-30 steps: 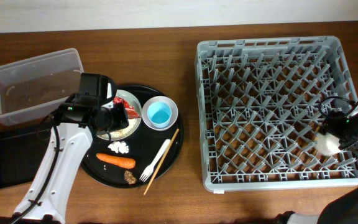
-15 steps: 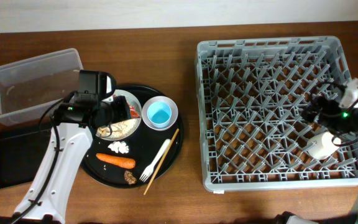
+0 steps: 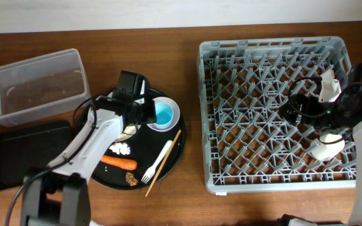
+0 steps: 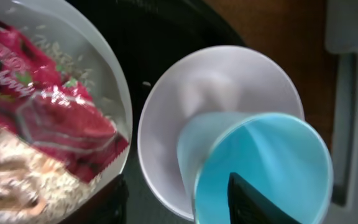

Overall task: Sort waste into correct bins and load items into the dishwasher rack
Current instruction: 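Grasp the light-blue cup with the left gripper and hand it to the right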

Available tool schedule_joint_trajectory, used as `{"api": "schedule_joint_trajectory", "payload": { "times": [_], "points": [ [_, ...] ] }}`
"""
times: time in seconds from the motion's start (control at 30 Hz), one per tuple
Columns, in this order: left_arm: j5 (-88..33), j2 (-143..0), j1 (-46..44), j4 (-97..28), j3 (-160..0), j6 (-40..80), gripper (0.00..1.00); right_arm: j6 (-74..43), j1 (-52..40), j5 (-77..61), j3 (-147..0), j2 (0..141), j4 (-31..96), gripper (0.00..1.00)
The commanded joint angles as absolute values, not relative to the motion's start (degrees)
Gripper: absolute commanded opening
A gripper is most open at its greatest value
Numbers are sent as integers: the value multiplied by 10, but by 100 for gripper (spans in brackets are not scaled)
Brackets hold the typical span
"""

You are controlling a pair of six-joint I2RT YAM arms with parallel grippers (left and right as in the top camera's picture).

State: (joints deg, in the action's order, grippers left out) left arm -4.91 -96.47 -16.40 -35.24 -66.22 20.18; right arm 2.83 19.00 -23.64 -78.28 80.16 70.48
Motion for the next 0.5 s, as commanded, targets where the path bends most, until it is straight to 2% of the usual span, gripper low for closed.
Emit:
{"api": "schedule_joint_trajectory", "payload": {
  "times": [0.0, 0.1, 0.2, 0.37, 0.47],
  "points": [
    [-49, -993, -168, -338, -660, 197, 36, 32, 186, -231, -790, 804, 705, 99],
    [-51, -1004, -168, -332, -660, 197, 24, 32, 186, -231, -790, 804, 705, 99],
    [-51, -1005, -168, -332, -662, 197, 0, 32, 186, -231, -790, 804, 705, 99],
    [-64, -987, -150, -375, -700, 196, 0, 32, 186, -216, -790, 804, 705, 99],
    [-150, -955, -121, -400, -728, 195, 0, 32, 186, -216, -790, 804, 701, 99]
  ]
}}
